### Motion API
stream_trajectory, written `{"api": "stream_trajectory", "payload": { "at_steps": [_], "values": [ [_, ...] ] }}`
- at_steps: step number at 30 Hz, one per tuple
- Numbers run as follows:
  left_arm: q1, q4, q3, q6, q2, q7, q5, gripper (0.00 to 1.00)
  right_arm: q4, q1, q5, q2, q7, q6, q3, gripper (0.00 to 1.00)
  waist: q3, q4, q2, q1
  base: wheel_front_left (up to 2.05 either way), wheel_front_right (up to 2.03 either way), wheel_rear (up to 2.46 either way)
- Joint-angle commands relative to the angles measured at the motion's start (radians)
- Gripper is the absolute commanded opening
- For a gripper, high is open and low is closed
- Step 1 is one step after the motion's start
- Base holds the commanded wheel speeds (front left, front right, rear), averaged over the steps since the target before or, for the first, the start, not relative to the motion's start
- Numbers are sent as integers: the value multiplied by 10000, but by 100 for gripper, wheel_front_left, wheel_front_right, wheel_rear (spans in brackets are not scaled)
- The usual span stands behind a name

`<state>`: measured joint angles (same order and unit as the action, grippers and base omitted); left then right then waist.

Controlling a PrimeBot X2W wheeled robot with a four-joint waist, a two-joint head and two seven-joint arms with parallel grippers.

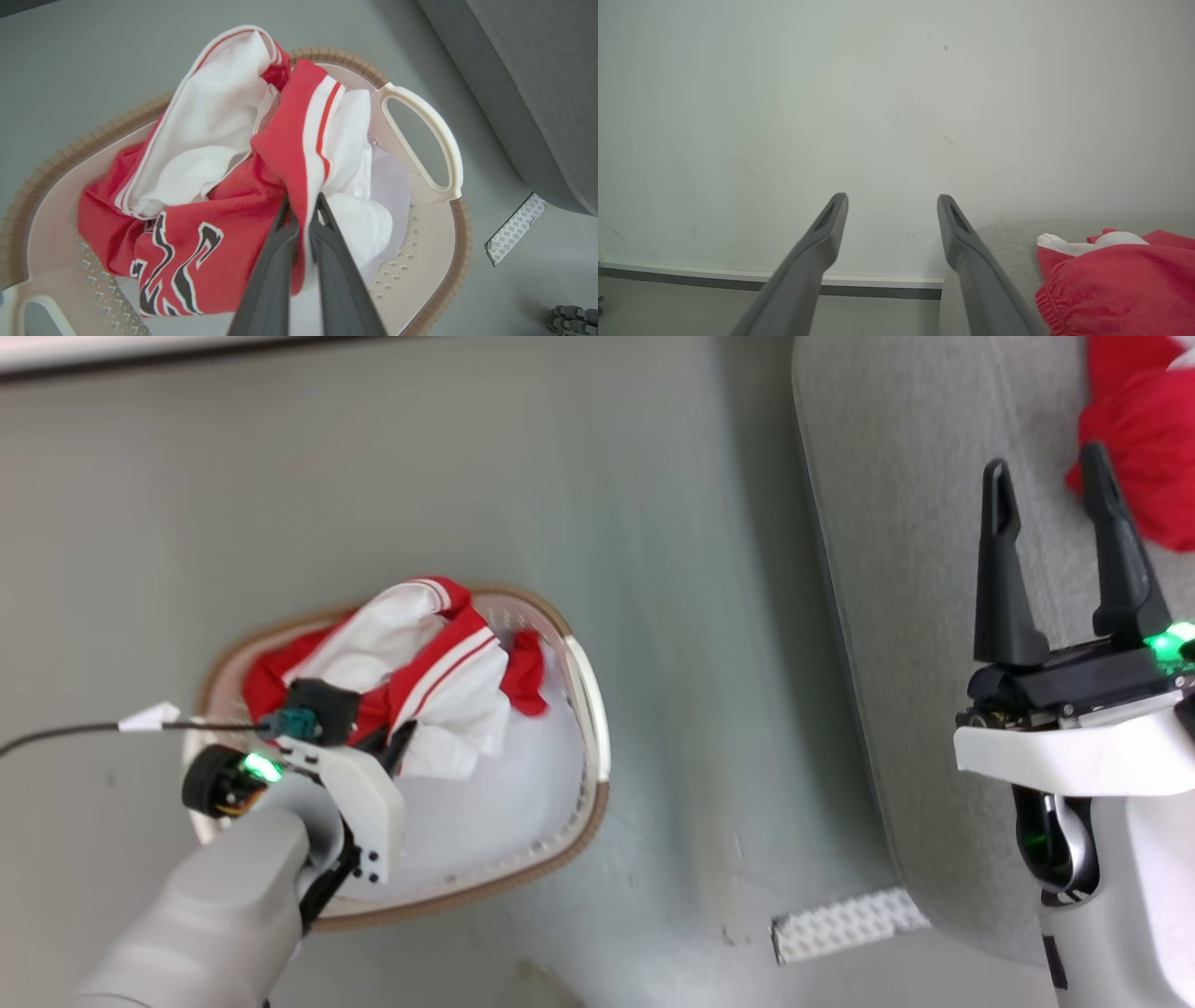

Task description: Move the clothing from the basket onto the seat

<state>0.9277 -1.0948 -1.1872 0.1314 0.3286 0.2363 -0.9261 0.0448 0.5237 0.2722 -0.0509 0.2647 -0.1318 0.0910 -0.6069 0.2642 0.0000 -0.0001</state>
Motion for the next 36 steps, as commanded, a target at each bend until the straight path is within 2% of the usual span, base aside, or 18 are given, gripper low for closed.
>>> {"api": "stream_trajectory", "payload": {
  "at_steps": [1, 6, 11, 22, 36],
  "values": [
    [-230, 73, -39, -17, -26, 138, -97, 0, 125, -205, -136, 5, -8, 22, -7, 100, 848, -394, 0, 1, 0, 0, 0],
    [-533, 240, -5, -15, -230, 293, -47, 0, 471, -503, -185, -34, -8, 22, -16, 100, 1894, -687, 0, 1, 0, 0, 0],
    [-861, 881, 597, -83, -235, 282, 403, 0, 750, -890, -61, -230, -8, 22, -90, 100, 2832, -987, 0, 1, 0, 0, 0],
    [-2025, 3414, 2237, -608, 73, 281, 2135, 0, 1280, -1718, 218, -649, -8, 22, -24, 100, 4653, -1591, 0, 1, 0, 0, 0],
    [-2494, 6059, 3300, -1294, 524, 282, 3051, 0, 1679, -2552, 576, -840, -8, 23, 411, 100, 6026, -2205, 0, 1, 0, 0, 0]
  ]
}}
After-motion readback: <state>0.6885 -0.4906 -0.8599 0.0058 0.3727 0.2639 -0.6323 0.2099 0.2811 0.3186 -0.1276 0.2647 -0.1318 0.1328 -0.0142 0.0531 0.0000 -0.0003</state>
